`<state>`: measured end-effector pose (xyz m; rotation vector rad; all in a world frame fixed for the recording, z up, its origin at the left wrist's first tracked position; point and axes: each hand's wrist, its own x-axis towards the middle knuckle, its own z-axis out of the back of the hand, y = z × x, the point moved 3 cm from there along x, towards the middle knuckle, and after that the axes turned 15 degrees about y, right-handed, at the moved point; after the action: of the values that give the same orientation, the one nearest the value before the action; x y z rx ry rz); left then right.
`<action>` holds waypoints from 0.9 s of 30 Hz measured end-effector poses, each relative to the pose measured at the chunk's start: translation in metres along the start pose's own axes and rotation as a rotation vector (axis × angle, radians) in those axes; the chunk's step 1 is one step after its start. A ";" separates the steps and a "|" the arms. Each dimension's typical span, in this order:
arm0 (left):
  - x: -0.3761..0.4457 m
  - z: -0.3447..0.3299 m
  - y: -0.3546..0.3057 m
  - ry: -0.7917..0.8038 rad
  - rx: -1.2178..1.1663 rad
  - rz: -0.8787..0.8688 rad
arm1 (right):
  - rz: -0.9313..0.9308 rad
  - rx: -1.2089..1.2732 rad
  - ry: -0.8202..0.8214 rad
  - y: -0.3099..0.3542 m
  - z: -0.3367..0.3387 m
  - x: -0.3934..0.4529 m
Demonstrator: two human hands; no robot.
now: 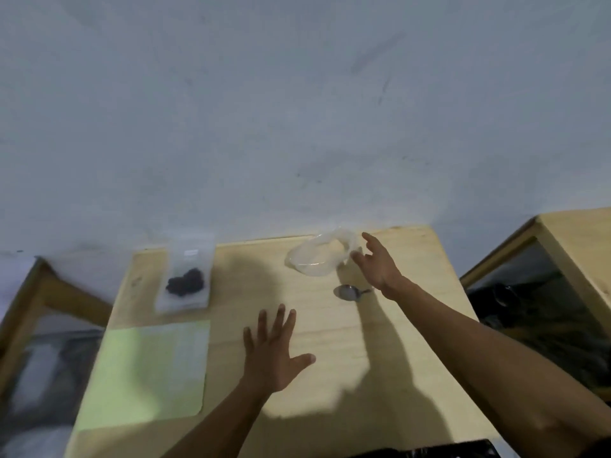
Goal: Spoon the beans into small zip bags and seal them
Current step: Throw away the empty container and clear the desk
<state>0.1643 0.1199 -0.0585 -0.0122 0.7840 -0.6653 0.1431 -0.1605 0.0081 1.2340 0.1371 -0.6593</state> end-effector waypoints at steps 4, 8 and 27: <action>0.000 0.006 -0.003 0.060 0.023 -0.006 | -0.033 0.034 0.021 0.013 -0.002 0.031; 0.001 0.011 0.000 0.114 0.031 -0.016 | -0.126 0.110 -0.024 0.009 -0.001 0.052; 0.001 0.013 -0.004 0.132 0.087 -0.028 | -0.007 0.548 -0.204 -0.025 0.028 -0.063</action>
<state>0.1714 0.1136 -0.0486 0.1007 0.8830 -0.7319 0.0717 -0.1655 0.0244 1.6783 -0.2249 -0.8573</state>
